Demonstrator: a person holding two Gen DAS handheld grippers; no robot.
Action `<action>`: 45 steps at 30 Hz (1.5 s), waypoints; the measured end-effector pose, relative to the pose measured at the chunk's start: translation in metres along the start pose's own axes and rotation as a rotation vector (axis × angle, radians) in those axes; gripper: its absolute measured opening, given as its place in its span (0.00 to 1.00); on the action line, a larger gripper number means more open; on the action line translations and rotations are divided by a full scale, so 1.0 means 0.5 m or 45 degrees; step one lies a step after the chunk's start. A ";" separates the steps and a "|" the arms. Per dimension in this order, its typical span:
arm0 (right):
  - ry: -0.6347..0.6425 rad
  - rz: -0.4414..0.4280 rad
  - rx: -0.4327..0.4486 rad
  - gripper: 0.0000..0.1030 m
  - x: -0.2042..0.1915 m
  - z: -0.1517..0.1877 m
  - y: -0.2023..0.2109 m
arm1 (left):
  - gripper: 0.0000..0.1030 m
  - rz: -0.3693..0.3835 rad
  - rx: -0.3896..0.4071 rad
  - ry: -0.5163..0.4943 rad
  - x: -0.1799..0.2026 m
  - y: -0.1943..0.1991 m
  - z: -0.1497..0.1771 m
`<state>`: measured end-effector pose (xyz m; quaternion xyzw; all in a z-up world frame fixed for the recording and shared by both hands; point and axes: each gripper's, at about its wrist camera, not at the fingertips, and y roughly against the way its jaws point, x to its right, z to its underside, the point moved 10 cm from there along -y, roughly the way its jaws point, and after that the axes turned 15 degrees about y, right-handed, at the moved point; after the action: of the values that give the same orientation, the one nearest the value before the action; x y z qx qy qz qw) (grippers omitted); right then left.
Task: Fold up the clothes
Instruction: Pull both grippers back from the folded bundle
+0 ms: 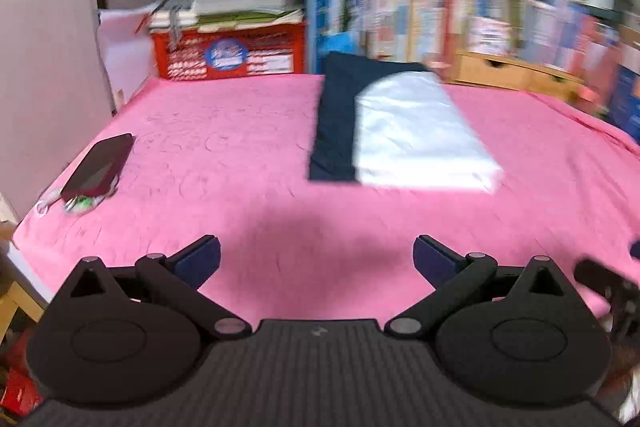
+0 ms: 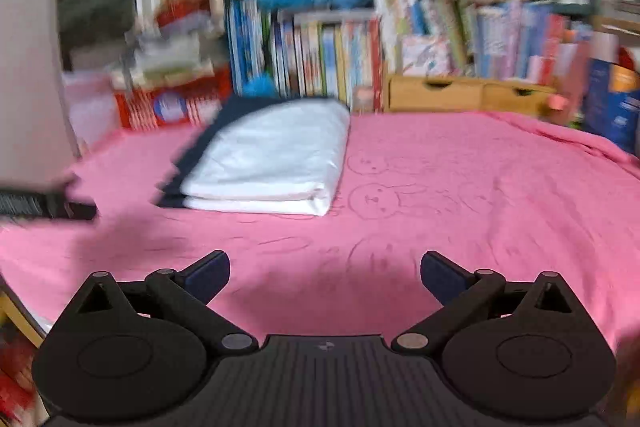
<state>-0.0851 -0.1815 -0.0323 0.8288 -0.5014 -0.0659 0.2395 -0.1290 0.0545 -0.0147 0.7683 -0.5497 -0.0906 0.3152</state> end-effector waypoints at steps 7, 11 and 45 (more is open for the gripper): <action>0.058 -0.055 0.192 1.00 -0.015 -0.037 0.143 | 1.00 0.059 0.034 -0.066 0.020 0.057 0.036; -0.022 -0.079 0.185 1.00 -0.005 -0.035 0.139 | 1.00 0.001 0.027 -0.061 0.004 0.052 0.045; 0.036 -0.162 0.060 1.00 -0.069 0.004 0.059 | 1.00 0.083 0.003 -0.071 0.024 0.022 0.046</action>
<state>-0.1261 -0.1639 -0.0251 0.8653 -0.4457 -0.0575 0.2221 -0.1443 0.0326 -0.0236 0.7476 -0.5830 -0.1013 0.3017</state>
